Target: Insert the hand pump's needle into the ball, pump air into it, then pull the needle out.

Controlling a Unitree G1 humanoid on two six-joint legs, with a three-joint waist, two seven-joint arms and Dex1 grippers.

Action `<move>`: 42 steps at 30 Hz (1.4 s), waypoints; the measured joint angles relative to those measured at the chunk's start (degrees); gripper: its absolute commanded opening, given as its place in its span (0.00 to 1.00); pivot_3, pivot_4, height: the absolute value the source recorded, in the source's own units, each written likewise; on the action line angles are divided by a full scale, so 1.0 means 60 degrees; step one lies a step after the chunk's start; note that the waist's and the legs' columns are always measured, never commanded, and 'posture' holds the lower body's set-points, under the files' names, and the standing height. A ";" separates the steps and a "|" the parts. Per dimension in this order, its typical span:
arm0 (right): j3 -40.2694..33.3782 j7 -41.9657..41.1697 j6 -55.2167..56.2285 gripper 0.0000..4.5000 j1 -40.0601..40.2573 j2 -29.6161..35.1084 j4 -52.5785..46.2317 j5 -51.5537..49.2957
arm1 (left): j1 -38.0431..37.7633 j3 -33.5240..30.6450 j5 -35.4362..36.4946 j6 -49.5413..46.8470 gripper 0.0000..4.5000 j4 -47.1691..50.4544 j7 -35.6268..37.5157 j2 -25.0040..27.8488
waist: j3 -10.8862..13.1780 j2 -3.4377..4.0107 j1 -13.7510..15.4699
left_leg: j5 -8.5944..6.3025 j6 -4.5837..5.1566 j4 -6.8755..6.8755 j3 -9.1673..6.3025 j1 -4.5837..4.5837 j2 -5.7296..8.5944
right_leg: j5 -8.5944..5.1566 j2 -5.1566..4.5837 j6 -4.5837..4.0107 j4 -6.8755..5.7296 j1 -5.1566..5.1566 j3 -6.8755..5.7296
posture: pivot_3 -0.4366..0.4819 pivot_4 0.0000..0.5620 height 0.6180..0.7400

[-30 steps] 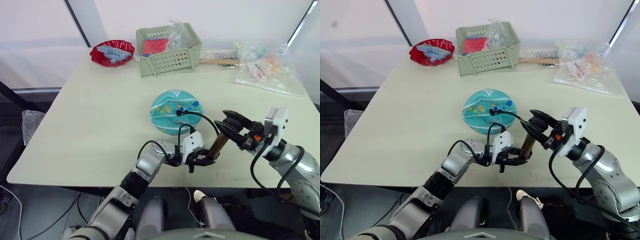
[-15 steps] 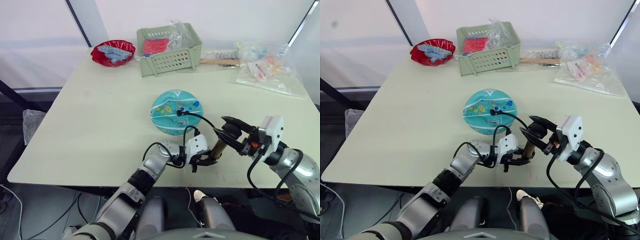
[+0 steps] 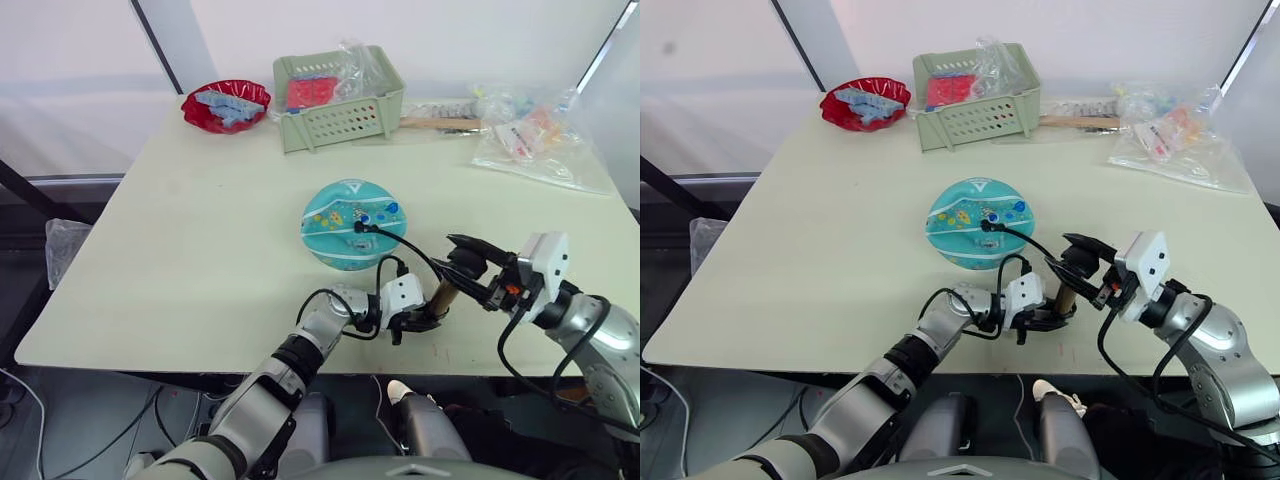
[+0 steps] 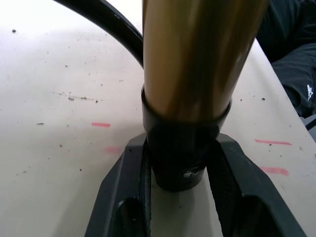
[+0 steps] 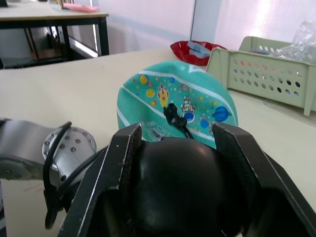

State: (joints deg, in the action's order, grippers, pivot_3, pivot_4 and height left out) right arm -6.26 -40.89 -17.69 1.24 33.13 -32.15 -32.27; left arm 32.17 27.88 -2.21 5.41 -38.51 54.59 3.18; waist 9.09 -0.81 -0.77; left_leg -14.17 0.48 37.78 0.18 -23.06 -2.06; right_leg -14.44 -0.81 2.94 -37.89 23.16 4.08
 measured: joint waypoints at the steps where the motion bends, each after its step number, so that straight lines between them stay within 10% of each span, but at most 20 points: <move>1: -0.0141 0.0004 -0.0144 0.40 -0.0089 0.0102 -0.0094 -0.0193 | 0.0004 -0.0033 -0.0001 0.0057 0.24 -0.0063 0.0014 -0.0011 | 0.0000 0.0000 0.0001 | 0.0000 0.0000 0.0000 0.0000 0.0000 0.0000 | 0.0000 0.0000 0.0000 0.0000 0.0000 0.0000 | 0.48 0.27 0.97; 24: -0.2867 0.1107 -0.3295 0.40 -0.2662 0.2831 -0.0424 -0.5337 | 0.0137 -0.0139 -0.0042 0.0740 0.24 -0.0674 0.0372 -0.0001 | 0.0001 -0.0009 -0.0003 | 0.0000 0.0001 0.0002 -0.0027 -0.0022 0.0000 | 0.0003 -0.0003 -0.0007 0.0005 0.0000 -0.0024 | 0.48 0.27 0.97; 42: -0.2744 0.1121 -0.3122 0.40 -0.1990 0.2286 -0.0674 -0.5292 | 0.0127 -0.0153 -0.0133 0.1510 0.24 -0.1150 0.0522 0.0070 | -0.0041 -0.0058 0.0003 | 0.0000 0.0001 0.0016 -0.0065 -0.0046 -0.0002 | 0.0002 0.0000 -0.0006 0.0006 0.0006 -0.0063 | 0.48 0.27 0.97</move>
State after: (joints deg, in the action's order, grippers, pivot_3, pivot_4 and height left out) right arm -22.72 -34.17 -36.42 -10.70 46.84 -36.19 -64.02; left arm 32.93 26.96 -3.01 14.47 -45.42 57.72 3.60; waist 8.85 -1.16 -0.75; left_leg -14.17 0.49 37.88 -0.21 -23.33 -2.07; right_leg -14.43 -0.82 2.90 -37.85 23.20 3.71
